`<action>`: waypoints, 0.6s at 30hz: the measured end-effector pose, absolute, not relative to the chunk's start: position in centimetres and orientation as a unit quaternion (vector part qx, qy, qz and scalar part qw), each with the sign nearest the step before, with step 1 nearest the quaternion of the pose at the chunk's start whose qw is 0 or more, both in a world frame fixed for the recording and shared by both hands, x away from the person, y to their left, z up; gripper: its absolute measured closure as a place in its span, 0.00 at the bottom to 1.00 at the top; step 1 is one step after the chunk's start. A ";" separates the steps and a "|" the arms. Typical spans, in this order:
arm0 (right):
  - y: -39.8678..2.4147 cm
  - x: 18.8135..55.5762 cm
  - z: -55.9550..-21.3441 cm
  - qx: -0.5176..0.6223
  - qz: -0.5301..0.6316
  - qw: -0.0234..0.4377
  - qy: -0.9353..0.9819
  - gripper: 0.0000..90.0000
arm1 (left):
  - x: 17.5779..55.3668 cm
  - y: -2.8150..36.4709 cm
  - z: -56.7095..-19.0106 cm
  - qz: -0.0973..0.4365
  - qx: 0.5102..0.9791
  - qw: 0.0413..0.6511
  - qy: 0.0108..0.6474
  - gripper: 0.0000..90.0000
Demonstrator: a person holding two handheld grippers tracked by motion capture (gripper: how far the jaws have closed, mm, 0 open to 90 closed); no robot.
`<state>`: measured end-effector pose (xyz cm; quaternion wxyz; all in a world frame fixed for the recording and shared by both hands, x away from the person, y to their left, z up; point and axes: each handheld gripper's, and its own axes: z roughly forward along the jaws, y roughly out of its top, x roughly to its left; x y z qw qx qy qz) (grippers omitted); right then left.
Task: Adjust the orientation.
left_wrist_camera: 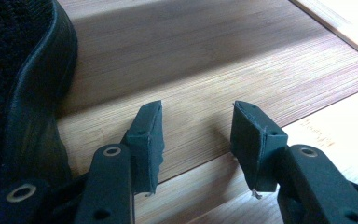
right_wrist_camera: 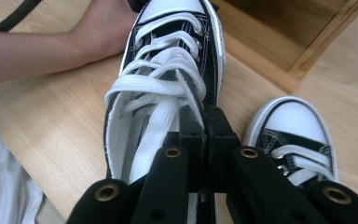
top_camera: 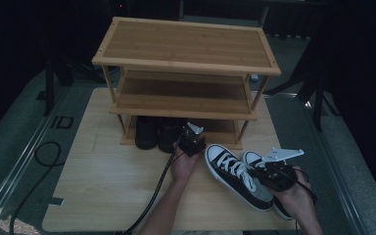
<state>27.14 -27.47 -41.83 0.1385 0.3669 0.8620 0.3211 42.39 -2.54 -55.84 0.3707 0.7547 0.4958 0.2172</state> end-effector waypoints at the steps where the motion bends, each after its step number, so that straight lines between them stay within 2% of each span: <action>1: -27.6 27.2 -41.6 0.366 0.322 0.141 0.862 0.98 | 42.4 -2.5 -55.8 0.217 0.755 0.371 0.496 0.60; 18: -28.9 28.5 -39.1 0.367 0.341 0.152 0.852 0.98 | 42.4 -2.5 -55.8 0.218 0.755 0.370 0.496 0.60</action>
